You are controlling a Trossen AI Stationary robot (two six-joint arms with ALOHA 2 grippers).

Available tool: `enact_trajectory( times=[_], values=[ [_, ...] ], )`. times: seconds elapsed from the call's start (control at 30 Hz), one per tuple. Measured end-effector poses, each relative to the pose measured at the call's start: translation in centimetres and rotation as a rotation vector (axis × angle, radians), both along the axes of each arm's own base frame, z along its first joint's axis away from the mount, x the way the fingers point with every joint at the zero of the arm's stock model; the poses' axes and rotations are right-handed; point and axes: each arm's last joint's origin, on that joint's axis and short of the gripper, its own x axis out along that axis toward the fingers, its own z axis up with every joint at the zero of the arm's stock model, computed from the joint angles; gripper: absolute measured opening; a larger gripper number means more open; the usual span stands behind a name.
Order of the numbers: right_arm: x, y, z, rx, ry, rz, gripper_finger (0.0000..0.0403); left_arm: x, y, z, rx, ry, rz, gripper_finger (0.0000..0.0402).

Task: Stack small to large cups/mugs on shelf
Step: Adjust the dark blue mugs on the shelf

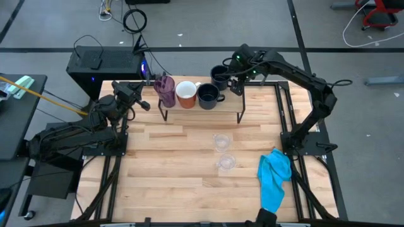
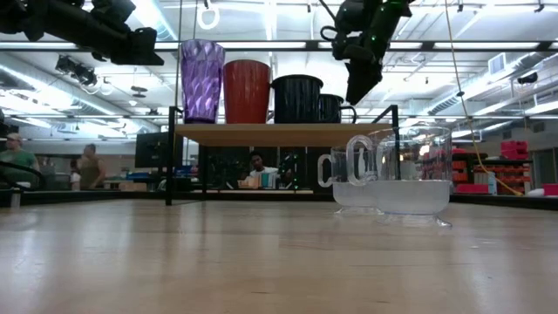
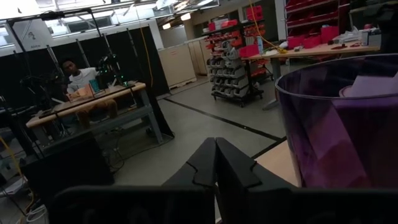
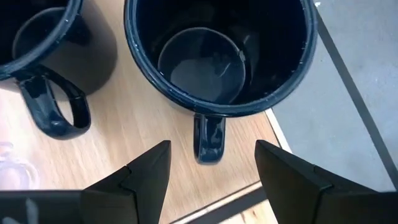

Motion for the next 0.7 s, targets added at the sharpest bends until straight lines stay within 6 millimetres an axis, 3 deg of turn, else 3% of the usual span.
enact_trajectory(
  times=[0.47, 0.7],
  values=[
    [0.0, -1.5, -1.5, -0.011, -0.075, 0.062, 0.024, 0.0, 0.0, 0.0, 0.0, 0.0, 0.0, 0.0015],
    [0.0, -2.4, -3.2, -0.065, -0.078, 0.148, 0.024, 0.0, 0.0, 0.0, 0.001, 0.0, 0.0, 0.0017]
  ],
)
